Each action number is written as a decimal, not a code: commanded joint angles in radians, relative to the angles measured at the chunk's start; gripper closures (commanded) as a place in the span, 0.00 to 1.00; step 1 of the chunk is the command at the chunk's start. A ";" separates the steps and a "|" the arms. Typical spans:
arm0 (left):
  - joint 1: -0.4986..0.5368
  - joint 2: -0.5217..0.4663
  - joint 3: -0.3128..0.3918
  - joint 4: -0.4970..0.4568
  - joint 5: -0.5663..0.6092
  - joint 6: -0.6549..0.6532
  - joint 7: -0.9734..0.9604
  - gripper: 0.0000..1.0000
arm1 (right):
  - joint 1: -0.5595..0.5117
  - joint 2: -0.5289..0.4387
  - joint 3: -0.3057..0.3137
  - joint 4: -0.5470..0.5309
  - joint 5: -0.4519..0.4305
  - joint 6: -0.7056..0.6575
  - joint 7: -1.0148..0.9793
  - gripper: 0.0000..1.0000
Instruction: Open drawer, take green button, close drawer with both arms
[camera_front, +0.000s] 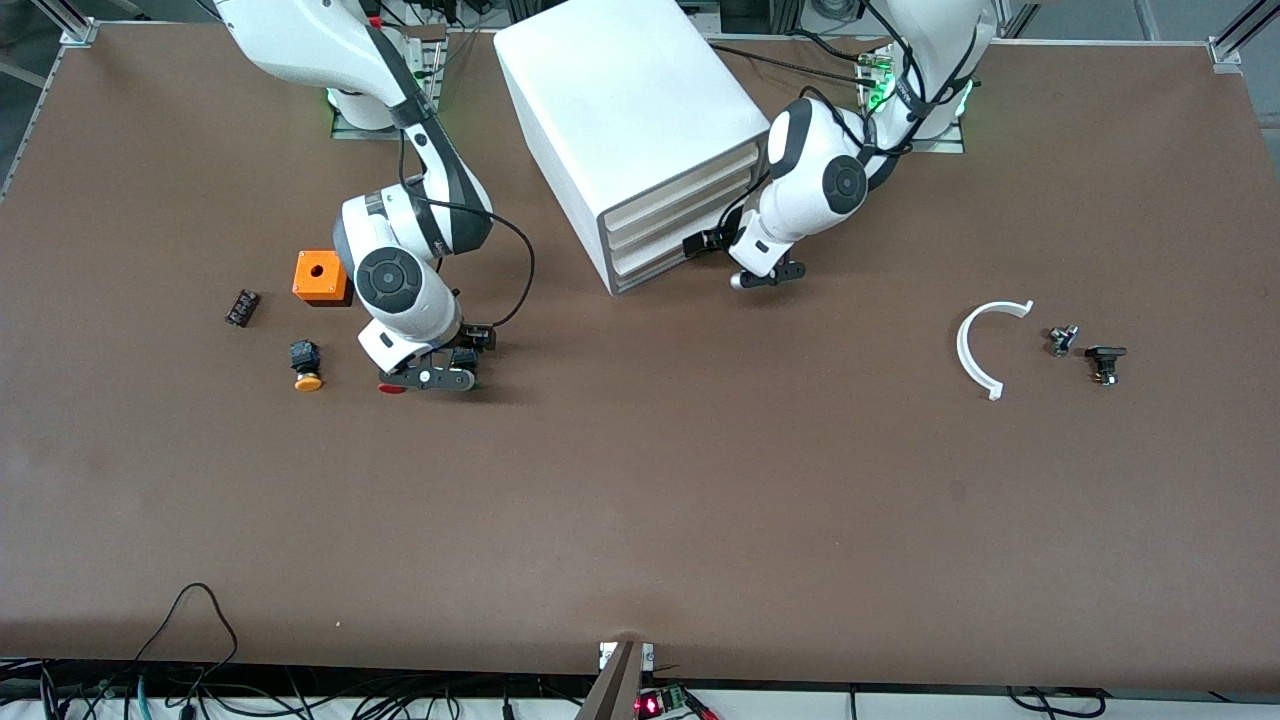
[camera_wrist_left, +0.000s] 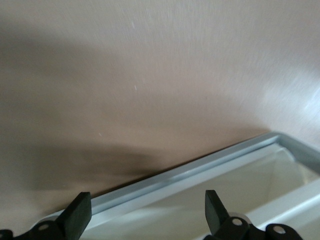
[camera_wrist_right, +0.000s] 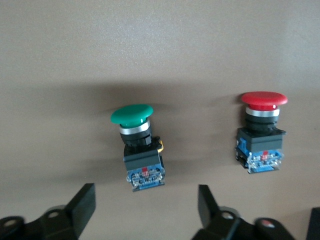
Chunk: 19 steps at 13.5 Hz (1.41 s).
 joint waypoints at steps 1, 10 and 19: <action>0.143 -0.106 0.019 0.012 0.114 -0.138 0.033 0.00 | -0.002 -0.032 -0.004 0.069 0.012 -0.126 0.020 0.00; 0.263 -0.297 0.310 0.360 0.608 -0.616 0.252 0.00 | -0.132 -0.108 -0.033 0.520 0.000 -0.654 0.006 0.00; 0.279 -0.337 0.423 0.656 0.777 -0.982 0.381 0.00 | -0.527 -0.337 0.174 0.540 -0.150 -0.773 -0.283 0.00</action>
